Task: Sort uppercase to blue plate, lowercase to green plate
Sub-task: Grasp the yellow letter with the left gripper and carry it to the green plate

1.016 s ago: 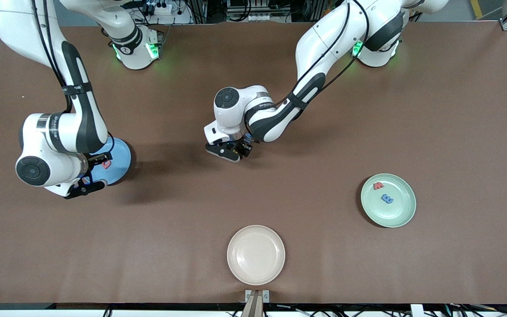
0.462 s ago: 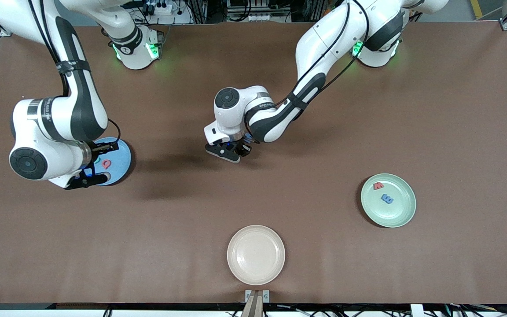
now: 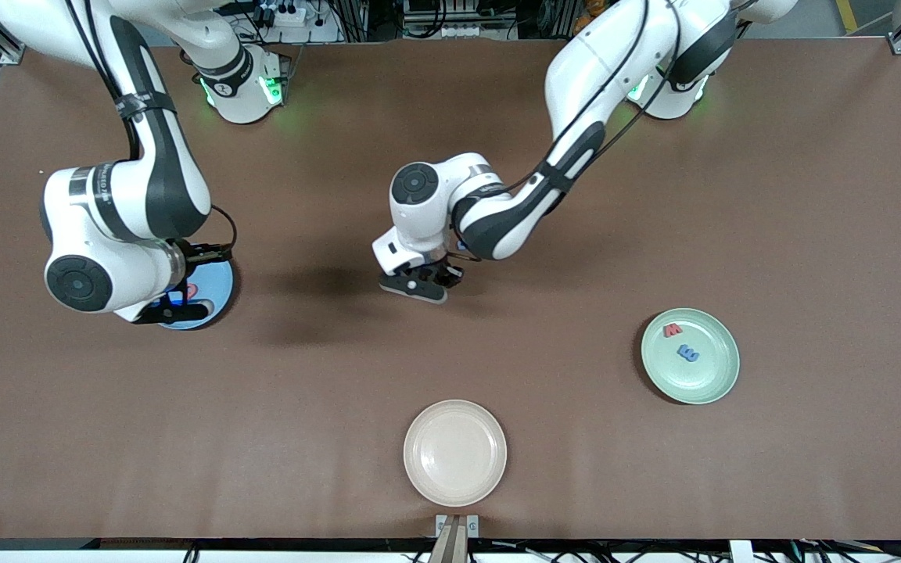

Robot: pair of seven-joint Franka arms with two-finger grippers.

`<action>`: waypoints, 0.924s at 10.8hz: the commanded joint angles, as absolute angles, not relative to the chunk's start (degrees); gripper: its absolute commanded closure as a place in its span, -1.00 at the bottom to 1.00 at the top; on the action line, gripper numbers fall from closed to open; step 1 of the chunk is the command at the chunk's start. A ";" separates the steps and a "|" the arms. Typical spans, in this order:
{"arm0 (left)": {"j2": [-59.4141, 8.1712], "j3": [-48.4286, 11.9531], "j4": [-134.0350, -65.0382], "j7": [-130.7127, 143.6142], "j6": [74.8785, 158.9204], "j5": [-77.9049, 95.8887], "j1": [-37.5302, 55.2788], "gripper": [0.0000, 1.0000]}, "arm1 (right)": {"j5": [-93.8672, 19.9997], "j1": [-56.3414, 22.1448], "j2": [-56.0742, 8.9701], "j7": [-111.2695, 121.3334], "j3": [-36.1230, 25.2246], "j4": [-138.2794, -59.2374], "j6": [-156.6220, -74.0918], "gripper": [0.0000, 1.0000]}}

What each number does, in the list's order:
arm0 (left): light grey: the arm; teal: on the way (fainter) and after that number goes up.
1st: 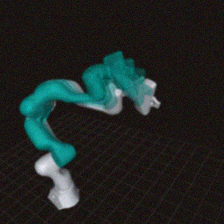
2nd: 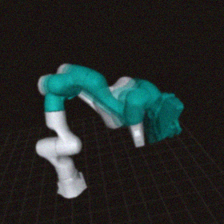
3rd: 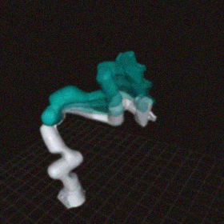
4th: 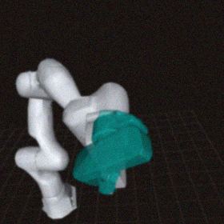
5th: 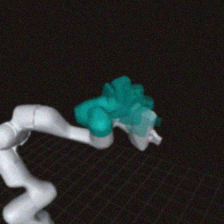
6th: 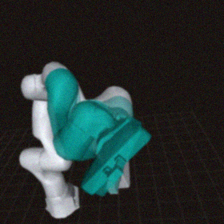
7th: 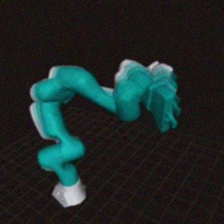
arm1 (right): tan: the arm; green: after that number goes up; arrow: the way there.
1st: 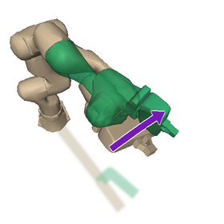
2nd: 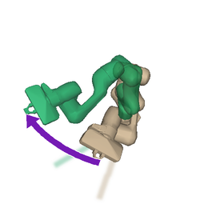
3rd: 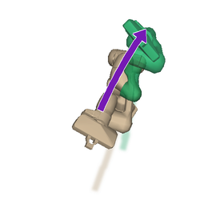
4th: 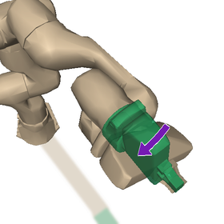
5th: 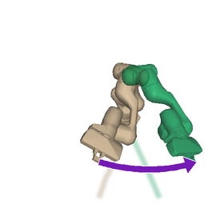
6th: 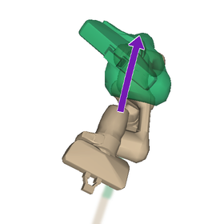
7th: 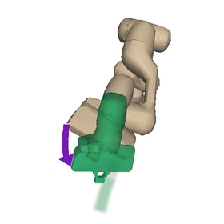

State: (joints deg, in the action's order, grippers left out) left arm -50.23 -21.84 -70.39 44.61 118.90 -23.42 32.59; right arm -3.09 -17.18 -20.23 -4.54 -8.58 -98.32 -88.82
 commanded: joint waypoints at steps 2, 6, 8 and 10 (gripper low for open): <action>-42.20 -24.08 -72.86 43.60 109.71 -21.27 24.72 1.00 | -5.71 -18.19 -13.20 -9.12 -7.04 -109.30 -95.34 -0.49; -33.59 -24.35 -82.50 32.54 106.17 -20.57 11.02 1.00 | -8.17 -21.08 -6.69 -18.34 -2.12 -121.88 -107.29 -0.49; -33.22 -24.26 -86.73 29.55 107.30 -20.48 4.86 1.00 | -8.17 -21.71 -5.80 -27.11 3.92 -125.93 -113.96 -0.49; -33.22 -24.34 -91.47 24.99 112.03 -20.48 -1.99 1.00 | -8.17 -22.32 -5.71 -36.25 9.46 -128.05 -119.07 -0.49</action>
